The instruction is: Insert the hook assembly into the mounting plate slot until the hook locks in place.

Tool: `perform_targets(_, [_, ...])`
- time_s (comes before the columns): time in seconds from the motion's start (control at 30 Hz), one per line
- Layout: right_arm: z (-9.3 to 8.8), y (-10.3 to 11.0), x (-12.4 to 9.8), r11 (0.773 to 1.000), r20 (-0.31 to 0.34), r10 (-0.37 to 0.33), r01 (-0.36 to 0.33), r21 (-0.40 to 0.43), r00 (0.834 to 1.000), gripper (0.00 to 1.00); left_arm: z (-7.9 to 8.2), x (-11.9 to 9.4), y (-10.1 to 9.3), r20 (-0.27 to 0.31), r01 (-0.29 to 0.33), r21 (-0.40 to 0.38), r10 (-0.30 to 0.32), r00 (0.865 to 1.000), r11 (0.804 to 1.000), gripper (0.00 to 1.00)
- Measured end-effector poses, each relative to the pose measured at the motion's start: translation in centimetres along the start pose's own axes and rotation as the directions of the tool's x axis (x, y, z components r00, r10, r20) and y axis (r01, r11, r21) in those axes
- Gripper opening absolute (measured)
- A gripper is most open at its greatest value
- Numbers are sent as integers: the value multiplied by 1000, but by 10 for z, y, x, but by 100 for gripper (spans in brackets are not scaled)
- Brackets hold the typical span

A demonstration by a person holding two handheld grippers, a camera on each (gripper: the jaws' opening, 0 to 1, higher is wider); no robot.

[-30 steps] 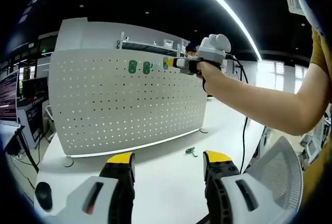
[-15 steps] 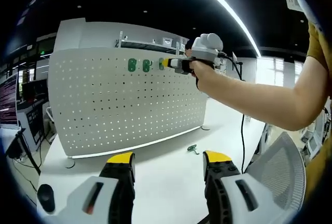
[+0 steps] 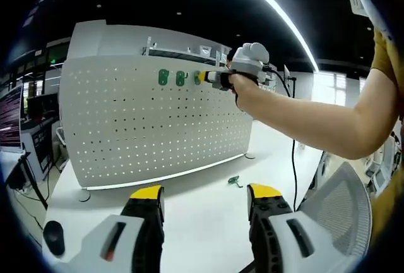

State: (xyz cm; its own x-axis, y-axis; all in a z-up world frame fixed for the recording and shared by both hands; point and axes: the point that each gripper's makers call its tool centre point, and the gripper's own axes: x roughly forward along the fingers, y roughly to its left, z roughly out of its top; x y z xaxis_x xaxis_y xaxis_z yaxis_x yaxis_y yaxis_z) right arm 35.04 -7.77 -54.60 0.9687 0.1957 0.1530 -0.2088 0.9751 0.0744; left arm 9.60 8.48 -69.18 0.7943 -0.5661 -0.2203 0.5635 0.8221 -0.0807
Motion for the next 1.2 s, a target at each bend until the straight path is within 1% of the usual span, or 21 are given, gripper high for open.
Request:
perform_targets(0.23, [-1,-1,7,1000,1,0,0,-4,1000,1,-2,0,0,-9,-1,-2,1,1000,1000,55])
perform_targets(0.47, [-4,2,6,1000,-10,-7,7,5,1000,1,-2,-1,3,-5,-8,-10,8,1000,1000,54])
perform_targets(0.73, [-6,4,4,1000,-15,-29,29,-4,999,1,-2,-2,3,-6,-10,-9,10,1000,1000,54])
perform_targets(0.87, [-7,4,6,999,-36,-42,41,-14,998,1,-4,-3,3,-11,-10,-9,10,1000,1000,54])
perform_targets(0.93, [-8,4,9,998,-51,-45,43,-40,998,1,-5,-3,3,-16,-10,-12,10,1000,1000,54])
perform_targets(1.03, [-8,4,7,998,-60,-43,39,-59,997,1,-6,-2,3,-17,-8,-11,8,1000,1000,54])
perform_targets(1.13, [-9,6,5,994,-80,-52,44,-100,995,1,-5,-2,2,-14,-7,-13,7,1000,1000,53])
perform_targets(1.2, [-8,4,7,995,-95,-55,46,-92,994,1,-6,-1,2,-18,-4,-11,4,1000,1000,53])
